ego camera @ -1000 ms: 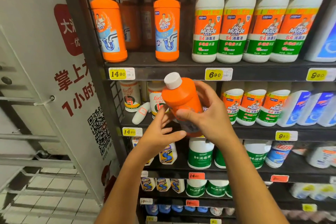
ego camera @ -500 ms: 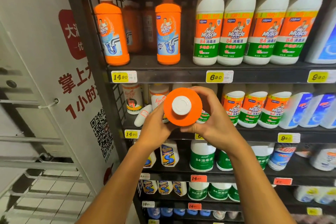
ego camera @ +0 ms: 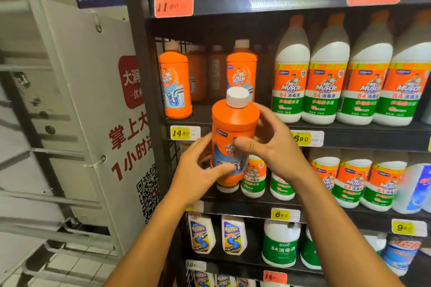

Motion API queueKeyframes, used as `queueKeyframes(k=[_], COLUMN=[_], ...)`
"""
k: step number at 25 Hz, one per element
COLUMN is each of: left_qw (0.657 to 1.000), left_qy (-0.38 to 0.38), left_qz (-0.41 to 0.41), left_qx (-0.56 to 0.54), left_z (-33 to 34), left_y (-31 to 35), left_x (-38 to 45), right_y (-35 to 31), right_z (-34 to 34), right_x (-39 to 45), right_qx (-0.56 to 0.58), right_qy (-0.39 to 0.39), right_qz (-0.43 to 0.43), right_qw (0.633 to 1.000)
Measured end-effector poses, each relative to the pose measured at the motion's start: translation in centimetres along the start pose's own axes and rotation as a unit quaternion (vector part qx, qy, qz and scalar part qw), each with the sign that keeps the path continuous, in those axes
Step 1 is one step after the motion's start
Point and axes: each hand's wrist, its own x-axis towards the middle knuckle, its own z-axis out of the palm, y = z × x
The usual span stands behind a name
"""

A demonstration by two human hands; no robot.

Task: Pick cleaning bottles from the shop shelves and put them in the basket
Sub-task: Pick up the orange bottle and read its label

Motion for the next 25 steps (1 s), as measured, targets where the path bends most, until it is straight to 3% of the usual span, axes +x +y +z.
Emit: queueKeyframes(k=[3, 9, 19, 22, 25], left_qw=[0.996, 0.986, 0.994, 0.986, 0.961], left_qy=[0.074, 0.140, 0.026, 0.031, 0.092], left_qz=[-0.023, -0.063, -0.097, -0.090, -0.048], left_qx=[-0.038, 0.060, 0.053, 0.134, 0.256], left_z=[-2.0, -4.6, -4.9, -4.7, -3.8], left_y=[1.8, 3.2, 1.1, 0.8, 0.7], left_x=[3.2, 8.5, 12.9, 13.0, 12.2], right_y=[-1.5, -1.8, -1.5, -1.0, -0.6], right_z=[1.2, 3.6, 4.7, 4.9, 5.3], right_x=[5.5, 12.3, 15.9, 15.9, 15.9], right_qx=[0.033, 0.005, -0.214, -0.277, -0.297], right_qy=[-0.004, 0.032, 0.129, 0.146, 0.160], right_qz=[0.023, 0.037, 0.053, 0.049, 0.035], right_qw=[0.999, 0.999, 0.967, 0.948, 0.941])
